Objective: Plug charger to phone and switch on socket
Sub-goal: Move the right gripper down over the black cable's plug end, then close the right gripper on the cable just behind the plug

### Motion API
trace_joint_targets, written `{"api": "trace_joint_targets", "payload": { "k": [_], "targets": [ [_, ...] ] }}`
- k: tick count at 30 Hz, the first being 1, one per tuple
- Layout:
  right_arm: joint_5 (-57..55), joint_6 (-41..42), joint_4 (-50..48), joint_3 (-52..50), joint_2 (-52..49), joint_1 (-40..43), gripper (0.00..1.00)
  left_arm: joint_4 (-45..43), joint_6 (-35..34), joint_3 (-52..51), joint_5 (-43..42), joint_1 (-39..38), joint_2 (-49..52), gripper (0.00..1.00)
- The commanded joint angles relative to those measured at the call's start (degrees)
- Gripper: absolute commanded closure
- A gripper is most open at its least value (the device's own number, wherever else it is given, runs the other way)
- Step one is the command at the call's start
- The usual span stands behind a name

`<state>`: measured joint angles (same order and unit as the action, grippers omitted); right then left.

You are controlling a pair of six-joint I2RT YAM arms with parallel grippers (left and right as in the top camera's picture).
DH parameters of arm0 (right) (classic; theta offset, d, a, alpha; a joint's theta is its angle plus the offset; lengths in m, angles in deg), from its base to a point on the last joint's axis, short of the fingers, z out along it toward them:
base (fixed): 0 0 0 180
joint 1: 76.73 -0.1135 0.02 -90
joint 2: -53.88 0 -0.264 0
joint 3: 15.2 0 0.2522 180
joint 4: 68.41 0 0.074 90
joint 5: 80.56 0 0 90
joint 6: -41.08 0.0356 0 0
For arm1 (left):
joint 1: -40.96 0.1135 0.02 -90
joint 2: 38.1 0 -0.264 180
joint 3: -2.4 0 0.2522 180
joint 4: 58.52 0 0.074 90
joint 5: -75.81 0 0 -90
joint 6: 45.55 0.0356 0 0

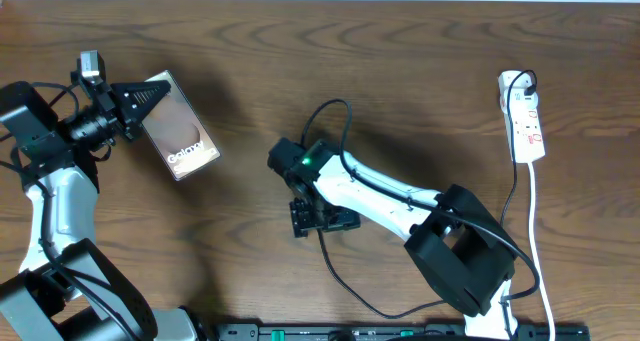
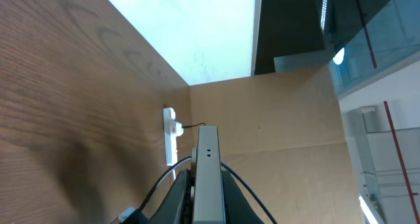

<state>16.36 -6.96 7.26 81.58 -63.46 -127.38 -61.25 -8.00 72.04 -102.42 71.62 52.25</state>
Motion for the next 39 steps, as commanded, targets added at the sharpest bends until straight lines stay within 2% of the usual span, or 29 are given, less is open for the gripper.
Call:
{"api": "trace_joint_targets", "payload": {
  "k": [1,14,21,30,39],
  "targets": [
    [-0.8,1.1,-0.9,-1.1,-0.1,-0.3,0.29,-0.2,0.2,-0.2,-1.9,0.1,0.0,0.93],
    [-2.2,1.1,-5.7,-2.4,-0.1,-0.2,0.37,-0.2,0.2,-0.2,-1.9,0.1,0.0,0.93],
    [-2.6,1.1,-6.4,-2.5,-2.1,0.1,0.37,-0.2,0.2,-0.2,-1.9,0.1,0.0,0.93],
    [-1.8,1.1,-6.4,-2.5,-3.0,0.7,0.45,-0.2,0.2,-0.2,-1.9,0.1,0.0,0.92],
    [-1.8,1.1,-6.4,-2.5,-3.0,0.7,0.63,-0.2,0.2,-0.2,-1.9,0.1,0.0,0.92]
  ]
}}
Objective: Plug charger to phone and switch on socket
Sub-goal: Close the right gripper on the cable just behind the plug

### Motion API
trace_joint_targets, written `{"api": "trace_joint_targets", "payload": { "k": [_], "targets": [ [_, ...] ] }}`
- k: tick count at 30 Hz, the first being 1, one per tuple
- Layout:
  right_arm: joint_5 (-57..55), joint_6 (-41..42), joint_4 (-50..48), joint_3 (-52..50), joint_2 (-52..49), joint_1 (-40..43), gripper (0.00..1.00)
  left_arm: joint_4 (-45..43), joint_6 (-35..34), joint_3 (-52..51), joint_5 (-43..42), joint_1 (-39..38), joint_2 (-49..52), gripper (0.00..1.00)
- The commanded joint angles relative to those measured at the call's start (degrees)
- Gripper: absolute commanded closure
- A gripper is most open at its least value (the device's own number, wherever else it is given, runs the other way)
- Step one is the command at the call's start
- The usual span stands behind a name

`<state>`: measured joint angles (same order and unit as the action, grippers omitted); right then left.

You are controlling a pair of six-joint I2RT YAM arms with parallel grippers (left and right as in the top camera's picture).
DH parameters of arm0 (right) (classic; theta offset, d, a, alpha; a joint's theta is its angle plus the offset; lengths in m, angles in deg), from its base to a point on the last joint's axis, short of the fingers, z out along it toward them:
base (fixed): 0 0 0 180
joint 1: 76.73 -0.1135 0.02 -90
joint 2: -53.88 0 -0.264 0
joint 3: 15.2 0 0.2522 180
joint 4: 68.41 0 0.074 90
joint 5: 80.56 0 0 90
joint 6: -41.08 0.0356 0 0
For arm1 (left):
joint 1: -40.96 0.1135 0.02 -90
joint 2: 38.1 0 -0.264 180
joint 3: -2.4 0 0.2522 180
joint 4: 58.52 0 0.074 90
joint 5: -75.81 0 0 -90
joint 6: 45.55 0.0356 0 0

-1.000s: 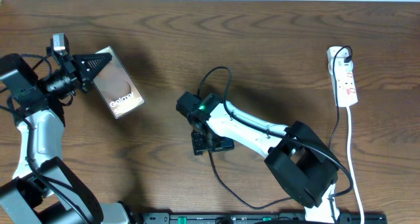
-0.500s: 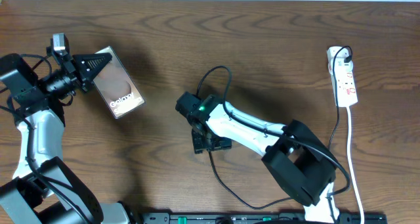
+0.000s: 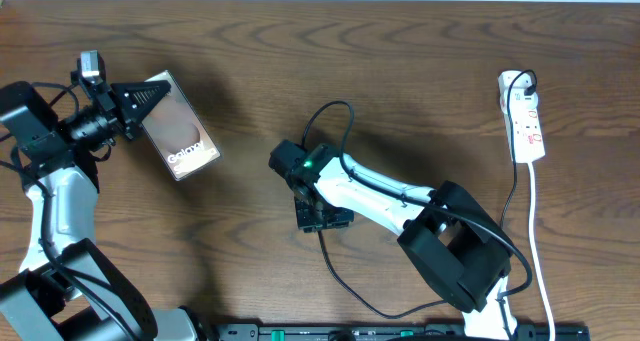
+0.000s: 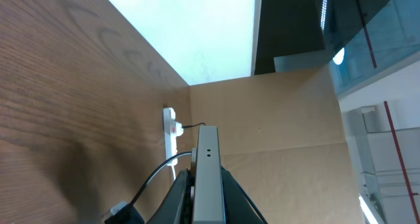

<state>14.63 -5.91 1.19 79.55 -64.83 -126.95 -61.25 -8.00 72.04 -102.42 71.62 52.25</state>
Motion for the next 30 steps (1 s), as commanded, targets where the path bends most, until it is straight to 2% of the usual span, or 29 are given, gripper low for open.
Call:
{"api": "trace_joint_targets", "payload": {
  "k": [1,8,18,25,30],
  "targets": [
    [-0.1,0.0,-0.3,-0.4,-1.6,0.3,0.66,-0.2,0.2,-0.2,-1.9,0.1,0.0,0.92],
    [-0.1,0.0,-0.3,-0.4,-1.6,0.3,0.86,-0.2,0.2,-0.2,-1.9,0.1,0.0,0.92],
    [0.3,0.3,0.3,-0.4,-1.6,0.2,0.89,-0.2,0.2,-0.2,-1.9,0.1,0.0,0.93],
    [1.2,0.5,1.0,-0.4,-1.6,0.2,0.83,-0.2,0.2,-0.2,-1.9,0.1,0.0,0.93],
    [1.2,0.7,1.4,-0.4,-1.6,0.0,0.92,-0.2,0.4,-0.2,-1.9,0.1,0.0,0.92]
  ]
}}
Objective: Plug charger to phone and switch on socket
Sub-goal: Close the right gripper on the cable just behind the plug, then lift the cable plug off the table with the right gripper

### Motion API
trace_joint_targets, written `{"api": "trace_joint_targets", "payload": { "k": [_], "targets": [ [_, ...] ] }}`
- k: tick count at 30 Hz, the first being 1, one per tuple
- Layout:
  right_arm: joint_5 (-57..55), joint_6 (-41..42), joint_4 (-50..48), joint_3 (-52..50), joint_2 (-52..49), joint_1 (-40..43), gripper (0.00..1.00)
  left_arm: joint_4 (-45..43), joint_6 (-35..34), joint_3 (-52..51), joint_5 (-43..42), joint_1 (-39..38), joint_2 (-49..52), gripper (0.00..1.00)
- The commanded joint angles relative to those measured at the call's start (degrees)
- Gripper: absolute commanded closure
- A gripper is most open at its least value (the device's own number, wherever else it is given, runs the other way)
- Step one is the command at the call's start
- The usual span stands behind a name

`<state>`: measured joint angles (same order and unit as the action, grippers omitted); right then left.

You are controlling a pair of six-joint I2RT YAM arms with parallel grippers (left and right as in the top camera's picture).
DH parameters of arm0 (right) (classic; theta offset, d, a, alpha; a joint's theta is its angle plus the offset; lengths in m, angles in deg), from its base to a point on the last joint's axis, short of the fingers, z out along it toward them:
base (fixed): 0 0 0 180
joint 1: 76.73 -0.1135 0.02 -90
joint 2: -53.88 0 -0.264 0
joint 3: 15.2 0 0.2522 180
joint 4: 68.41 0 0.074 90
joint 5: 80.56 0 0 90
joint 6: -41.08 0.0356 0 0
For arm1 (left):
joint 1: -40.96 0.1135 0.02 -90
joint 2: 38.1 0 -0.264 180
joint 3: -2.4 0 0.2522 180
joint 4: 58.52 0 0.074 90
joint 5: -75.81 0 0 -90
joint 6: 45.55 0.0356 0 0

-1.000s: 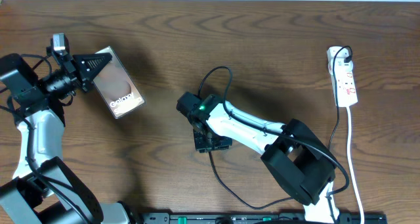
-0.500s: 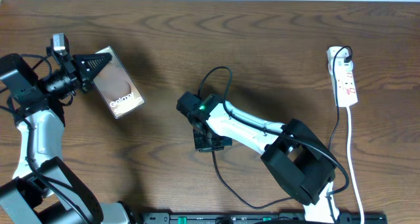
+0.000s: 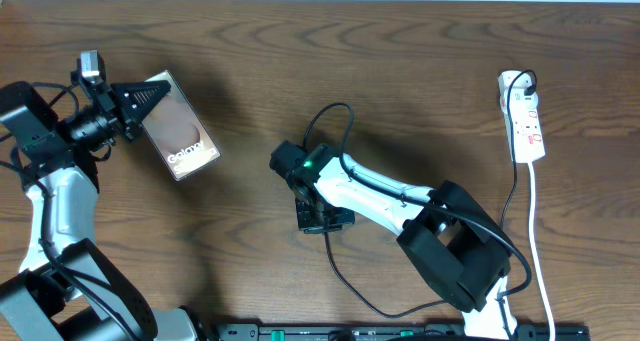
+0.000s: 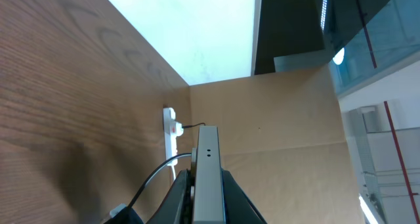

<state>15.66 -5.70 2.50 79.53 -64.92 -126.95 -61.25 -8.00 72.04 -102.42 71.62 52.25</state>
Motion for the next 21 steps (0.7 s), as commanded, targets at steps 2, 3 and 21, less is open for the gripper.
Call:
{"api": "trace_joint_targets", "payload": {
  "k": [2,3,21],
  "targets": [
    [0.2,0.5,0.0,-0.4,-1.6,0.0,0.96,-0.2,0.4,-0.2,-1.9,0.1,0.0,0.92],
    [0.2,0.5,0.0,-0.4,-1.6,0.0,0.96,-0.2,0.4,-0.2,-1.9,0.1,0.0,0.93],
    [4.1,-4.3,-2.1,2.6,-1.5,1.5,0.99,-0.2,0.4,-0.2,-1.9,0.1,0.0,0.93]
  ]
}}
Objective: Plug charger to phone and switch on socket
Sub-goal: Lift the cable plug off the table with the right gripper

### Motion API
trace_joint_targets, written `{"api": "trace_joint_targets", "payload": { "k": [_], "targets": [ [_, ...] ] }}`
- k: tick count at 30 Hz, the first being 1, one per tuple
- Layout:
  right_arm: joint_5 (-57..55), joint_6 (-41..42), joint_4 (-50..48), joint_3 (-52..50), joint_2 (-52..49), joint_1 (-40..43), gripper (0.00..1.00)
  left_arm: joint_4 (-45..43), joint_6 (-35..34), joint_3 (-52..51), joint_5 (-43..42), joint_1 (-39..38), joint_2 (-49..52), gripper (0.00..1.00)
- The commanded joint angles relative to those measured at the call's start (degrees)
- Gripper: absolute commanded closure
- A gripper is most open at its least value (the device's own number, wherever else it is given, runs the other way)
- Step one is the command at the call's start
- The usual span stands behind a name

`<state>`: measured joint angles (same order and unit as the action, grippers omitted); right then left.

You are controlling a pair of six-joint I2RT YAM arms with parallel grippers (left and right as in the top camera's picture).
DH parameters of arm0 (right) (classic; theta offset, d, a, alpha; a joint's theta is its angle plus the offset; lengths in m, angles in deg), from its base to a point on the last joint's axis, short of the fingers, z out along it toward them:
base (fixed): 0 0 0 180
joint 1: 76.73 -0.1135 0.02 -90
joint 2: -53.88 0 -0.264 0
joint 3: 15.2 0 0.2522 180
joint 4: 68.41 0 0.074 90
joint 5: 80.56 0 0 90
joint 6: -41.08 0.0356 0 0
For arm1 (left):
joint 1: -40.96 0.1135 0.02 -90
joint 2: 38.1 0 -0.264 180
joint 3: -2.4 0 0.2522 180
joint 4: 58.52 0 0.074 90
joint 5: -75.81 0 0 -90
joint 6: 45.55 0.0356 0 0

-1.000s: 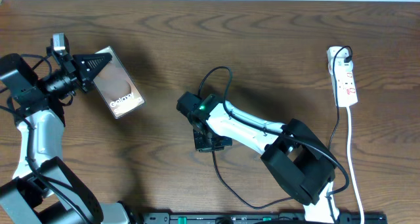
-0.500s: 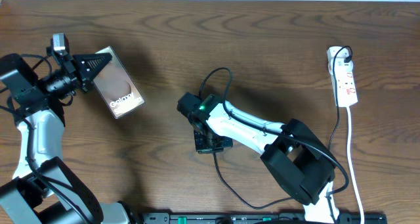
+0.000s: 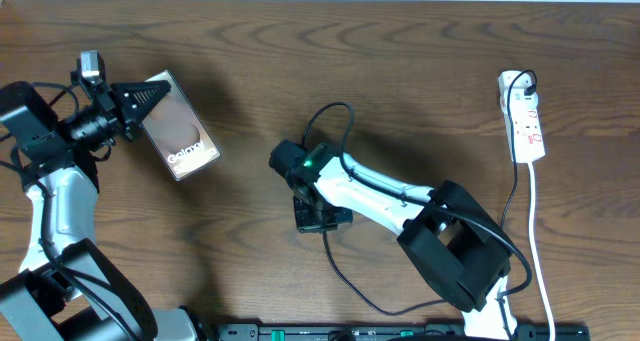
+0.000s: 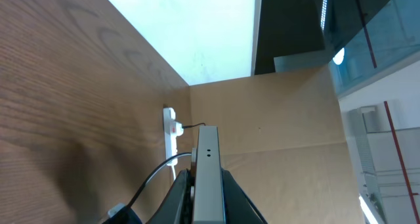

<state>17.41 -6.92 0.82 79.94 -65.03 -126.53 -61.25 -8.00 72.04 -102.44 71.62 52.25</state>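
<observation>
My left gripper (image 3: 140, 103) is shut on the top edge of a Galaxy phone (image 3: 180, 131) and holds it tilted above the table at the far left. In the left wrist view the phone's grey edge (image 4: 209, 168) stands between the fingers (image 4: 178, 194). My right gripper (image 3: 322, 219) points down at mid-table, closed on the black charger cable (image 3: 335, 109), which loops over the arm and trails toward the front edge. The white socket strip (image 3: 522, 116) lies at the far right; its switch state cannot be read.
A white lead (image 3: 533, 231) runs from the socket strip down the right side to the front edge. The right arm's white links (image 3: 390, 196) stretch across the middle. A black rail (image 3: 380, 331) lines the front edge.
My right gripper has shifted a little to the left on the table. The left gripper and the phone have not moved.
The left gripper has held the phone in the same place throughout. My right gripper was down at the cable at mid-table and looked wider at first, then narrower, and the cable loop above it spread; it has only nudged sideways since.
</observation>
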Motion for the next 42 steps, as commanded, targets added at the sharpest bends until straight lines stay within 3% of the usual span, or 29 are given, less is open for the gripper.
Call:
{"api": "trace_joint_targets", "payload": {
  "k": [1,5,10,14,20,28,38,42],
  "targets": [
    [4.3,-5.5,-0.7,3.4,-1.4,1.5,0.99,-0.2,0.4,-0.2,-1.9,0.1,0.0,0.92],
    [16.9,-17.8,-1.3,7.9,-1.4,3.3,0.99,-0.2,0.4,-0.2,-1.9,0.1,0.0,0.92],
    [49.6,-40.3,-1.3,13.1,-1.4,6.1,0.99,-0.2,0.4,-0.2,-1.9,0.1,0.0,0.93],
    [68.7,-54.5,-1.3,13.9,-1.4,7.4,0.99,-0.2,0.4,-0.2,-1.9,0.1,0.0,0.93],
    [75.2,-63.7,-1.3,13.9,-1.4,7.3,0.99,-0.2,0.4,-0.2,-1.9,0.1,0.0,0.93],
    [81.5,-64.0,-5.3,13.9,-1.4,7.5,0.99,-0.2,1.4,-0.2,-1.7,0.1,0.0,0.93],
    [79.7,-48.6,-15.4,13.9,-1.4,7.5,0.99,-0.2,1.4,-0.2,-1.1,0.1,0.0,0.92],
    [69.3,-41.3,-15.2,13.9,-1.4,7.9,0.99,-0.2,1.4,-0.2,-1.1,0.1,0.0,0.92]
  ]
}}
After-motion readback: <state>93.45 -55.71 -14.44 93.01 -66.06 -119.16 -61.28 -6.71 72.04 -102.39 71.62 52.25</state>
